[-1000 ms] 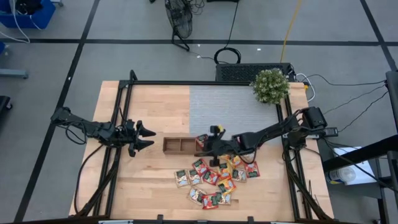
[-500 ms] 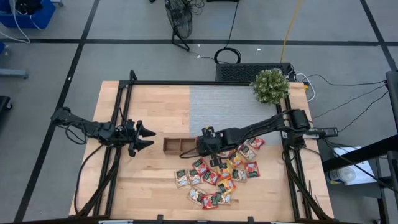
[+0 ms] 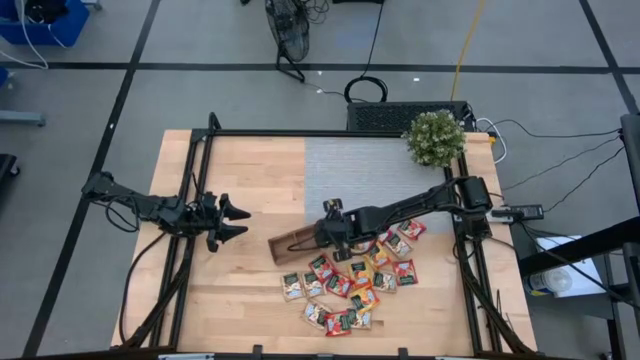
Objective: Pick & Place Tea
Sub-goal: Put the red tea bag into the right section of the wooden organizer
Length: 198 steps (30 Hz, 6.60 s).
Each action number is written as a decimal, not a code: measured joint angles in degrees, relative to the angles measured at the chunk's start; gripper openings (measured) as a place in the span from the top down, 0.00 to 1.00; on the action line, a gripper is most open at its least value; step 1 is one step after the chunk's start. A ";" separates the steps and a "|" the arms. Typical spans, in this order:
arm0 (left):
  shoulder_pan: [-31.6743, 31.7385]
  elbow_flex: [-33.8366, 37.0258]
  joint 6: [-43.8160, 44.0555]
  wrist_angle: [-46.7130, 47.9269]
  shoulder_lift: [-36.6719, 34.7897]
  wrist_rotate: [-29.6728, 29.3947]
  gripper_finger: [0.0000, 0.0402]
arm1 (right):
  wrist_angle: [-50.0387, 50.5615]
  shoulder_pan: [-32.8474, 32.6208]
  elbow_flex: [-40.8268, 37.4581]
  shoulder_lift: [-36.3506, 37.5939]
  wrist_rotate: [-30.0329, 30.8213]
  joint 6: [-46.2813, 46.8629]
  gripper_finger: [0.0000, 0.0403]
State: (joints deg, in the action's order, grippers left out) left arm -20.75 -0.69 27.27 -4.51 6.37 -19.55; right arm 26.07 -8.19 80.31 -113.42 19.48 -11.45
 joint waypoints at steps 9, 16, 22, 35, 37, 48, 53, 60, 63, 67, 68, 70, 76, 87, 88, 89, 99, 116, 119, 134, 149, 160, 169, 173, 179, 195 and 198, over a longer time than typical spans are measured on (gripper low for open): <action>0.00 0.00 0.02 -0.01 0.00 0.00 0.38 | -5.20 -2.16 0.02 0.01 2.93 -1.67 1.00; 0.00 0.00 0.00 -0.01 -0.01 -0.02 0.38 | -0.61 -2.61 0.04 1.41 8.26 -4.61 1.00; 0.00 0.00 0.02 -0.01 0.00 0.00 0.38 | 3.82 0.30 0.07 0.62 0.22 -1.34 1.00; 0.00 0.00 0.01 0.01 0.00 -0.04 0.38 | -3.18 0.84 -0.07 -1.06 0.28 1.12 1.00; 0.00 0.00 0.02 0.00 0.00 -0.04 0.38 | -4.83 0.60 -0.07 -1.06 1.49 2.12 1.00; 0.00 0.00 0.02 -0.01 -0.01 -0.04 0.38 | -6.65 -0.17 -0.07 -1.06 3.33 2.85 1.00; 0.00 0.00 0.02 0.01 0.00 -0.02 0.38 | -6.08 -0.94 -0.09 0.45 8.11 1.99 1.00; 0.00 0.00 0.02 -0.01 -0.02 -0.02 0.38 | -8.31 -3.42 -0.07 1.63 -6.82 -4.94 1.00; 0.00 0.00 0.00 -0.01 -0.02 -0.02 0.38 | -10.07 -3.87 -0.05 0.07 -14.79 -5.34 1.00; 0.00 0.00 0.00 -0.01 -0.02 -0.02 0.38 | -14.61 -4.31 -0.16 -2.75 -15.16 -5.35 1.00; 0.00 0.00 0.01 -0.01 0.00 -0.02 0.38 | -16.28 -4.35 -0.02 -3.29 -15.16 -5.35 1.00; 0.00 0.00 0.00 -0.01 -0.02 -0.02 0.38 | -16.85 -4.58 -0.10 -3.78 -15.64 -5.35 1.00; 0.00 0.00 0.00 -0.30 0.00 0.00 0.38 | -20.85 -4.31 -0.08 -4.51 -14.28 -5.35 1.00; 0.00 0.00 0.00 -0.18 0.00 0.00 0.38 | -29.25 -2.58 -0.07 -4.49 -5.83 -1.49 1.00; 0.00 0.00 0.01 -0.19 -0.01 -0.01 0.38 | -30.33 -2.58 -0.07 -4.49 -5.79 -1.37 1.00; 0.00 0.00 0.01 -0.25 -0.02 -0.02 0.38 | -31.46 -2.60 -0.07 -4.49 -5.78 -1.38 1.00; 0.00 0.00 0.00 -0.20 0.00 -0.02 0.38 | -34.75 -3.00 -0.03 -5.03 -26.67 -4.96 1.00; 0.00 0.00 0.02 -0.19 -0.01 -0.02 0.38 | -37.32 0.47 -0.07 -9.12 -9.56 -3.01 1.00; 0.00 0.00 0.02 -0.18 -0.02 -0.02 0.38 | -38.46 0.04 -0.07 -9.12 -8.43 -3.15 1.00; 0.00 0.00 0.01 -0.03 0.00 -0.02 0.38 | -1.23 9.60 -0.02 9.24 -2.45 -3.03 0.88; 0.00 0.00 0.00 -0.01 0.00 -0.02 0.38 | 4.33 22.73 -0.11 6.56 -27.29 -0.47 0.47; 0.00 0.00 0.02 -0.01 -0.02 -0.02 0.38 | 3.67 19.96 -0.04 3.64 -28.60 -1.17 0.51; 0.00 0.00 0.02 -0.01 -0.02 -0.02 0.38 | 5.54 18.59 -0.04 3.97 -28.61 -0.04 0.51; 0.00 0.00 0.01 -0.01 0.00 -0.02 0.38 | 6.24 17.89 -0.04 3.99 -28.61 0.21 0.51; 0.00 0.00 0.01 -0.01 -0.01 -0.02 0.38 | 6.69 16.99 -0.07 4.31 -28.60 0.22 0.51; 0.00 0.00 0.00 -0.01 0.00 -0.02 0.38 | 10.22 16.28 -0.07 6.50 -28.74 3.07 0.51; 0.00 0.00 0.00 -0.01 0.00 -0.02 0.38 | 10.01 16.28 -0.07 6.50 -28.75 3.09 0.51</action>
State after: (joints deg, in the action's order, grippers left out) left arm -20.75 -0.69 27.27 -4.51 6.37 -19.57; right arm 36.07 8.10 80.25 -106.91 -9.27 -8.36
